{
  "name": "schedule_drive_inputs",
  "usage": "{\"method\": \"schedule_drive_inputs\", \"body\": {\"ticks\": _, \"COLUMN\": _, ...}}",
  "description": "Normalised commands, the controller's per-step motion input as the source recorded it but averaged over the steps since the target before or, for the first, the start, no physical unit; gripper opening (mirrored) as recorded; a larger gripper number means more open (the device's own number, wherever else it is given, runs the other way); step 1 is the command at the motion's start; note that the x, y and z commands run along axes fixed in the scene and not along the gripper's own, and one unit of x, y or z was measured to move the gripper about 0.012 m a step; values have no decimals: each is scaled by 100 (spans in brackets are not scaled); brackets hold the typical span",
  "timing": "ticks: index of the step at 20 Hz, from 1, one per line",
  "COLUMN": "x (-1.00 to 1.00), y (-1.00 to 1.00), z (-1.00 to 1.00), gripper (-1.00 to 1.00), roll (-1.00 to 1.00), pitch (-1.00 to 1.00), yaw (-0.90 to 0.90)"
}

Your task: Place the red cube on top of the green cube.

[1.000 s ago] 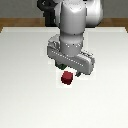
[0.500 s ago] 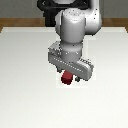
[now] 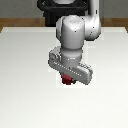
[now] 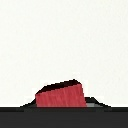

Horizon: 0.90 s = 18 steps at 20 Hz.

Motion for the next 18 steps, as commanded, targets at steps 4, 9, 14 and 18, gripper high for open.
{"method": "schedule_drive_inputs", "body": {"ticks": 4, "x": 0, "y": 0, "z": 25, "gripper": -100, "roll": 0, "pitch": 0, "yaw": 0}}
{"method": "schedule_drive_inputs", "body": {"ticks": 9, "x": 0, "y": 0, "z": 80, "gripper": -100, "roll": 0, "pitch": 0, "yaw": 0}}
{"method": "schedule_drive_inputs", "body": {"ticks": 14, "x": 0, "y": 0, "z": 100, "gripper": -100, "roll": 0, "pitch": 0, "yaw": 0}}
{"method": "schedule_drive_inputs", "body": {"ticks": 18, "x": -25, "y": 0, "z": 75, "gripper": -100, "roll": 0, "pitch": 0, "yaw": 0}}
